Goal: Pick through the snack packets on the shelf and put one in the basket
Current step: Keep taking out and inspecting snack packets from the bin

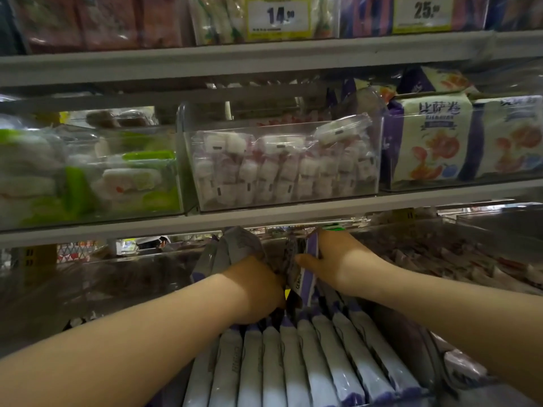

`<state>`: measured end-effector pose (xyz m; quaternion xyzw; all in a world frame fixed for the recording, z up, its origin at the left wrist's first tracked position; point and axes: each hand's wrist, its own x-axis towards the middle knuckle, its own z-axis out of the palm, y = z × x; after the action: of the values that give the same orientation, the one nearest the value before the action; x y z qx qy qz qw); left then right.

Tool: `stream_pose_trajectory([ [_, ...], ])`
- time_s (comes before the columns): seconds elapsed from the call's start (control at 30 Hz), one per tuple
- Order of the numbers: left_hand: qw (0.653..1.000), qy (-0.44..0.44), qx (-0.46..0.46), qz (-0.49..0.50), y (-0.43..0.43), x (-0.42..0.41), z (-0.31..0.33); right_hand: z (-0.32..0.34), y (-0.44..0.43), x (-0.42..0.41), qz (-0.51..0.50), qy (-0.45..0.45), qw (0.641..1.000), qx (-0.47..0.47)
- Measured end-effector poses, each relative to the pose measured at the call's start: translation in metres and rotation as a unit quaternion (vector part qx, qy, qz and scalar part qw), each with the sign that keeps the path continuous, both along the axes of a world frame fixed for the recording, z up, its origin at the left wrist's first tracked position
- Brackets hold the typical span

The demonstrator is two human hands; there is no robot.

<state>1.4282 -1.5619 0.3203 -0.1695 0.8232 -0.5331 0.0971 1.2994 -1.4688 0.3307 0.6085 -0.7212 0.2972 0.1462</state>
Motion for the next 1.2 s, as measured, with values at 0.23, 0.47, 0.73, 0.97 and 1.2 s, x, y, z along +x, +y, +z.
stream_pose_trajectory([
  [0.23, 1.0, 0.012, -0.004, 0.018, 0.0, 0.01, 0.004, 0.001, -0.017, 0.015, -0.027, 0.058, 0.998, -0.016],
  [0.47, 0.999, 0.029, -0.026, 0.011, 0.002, 0.017, 0.005, 0.006, -0.042, 0.022, -0.059, 0.112, 0.992, 0.019],
  [0.73, 0.999, 0.014, -0.031, -0.006, -0.001, 0.019, 0.006, 0.017, -0.026, 0.009, -0.027, 0.169, 0.971, 0.166],
  [0.97, 0.994, 0.083, 0.065, 0.026, 0.0, 0.018, 0.01, -0.009, -0.027, 0.012, 0.013, 0.189, 0.972, 0.137],
  [1.2, 0.996, 0.042, 0.036, 0.068, 0.004, 0.007, 0.016, -0.001, -0.029, 0.02, 0.091, 0.121, 0.983, 0.102],
])
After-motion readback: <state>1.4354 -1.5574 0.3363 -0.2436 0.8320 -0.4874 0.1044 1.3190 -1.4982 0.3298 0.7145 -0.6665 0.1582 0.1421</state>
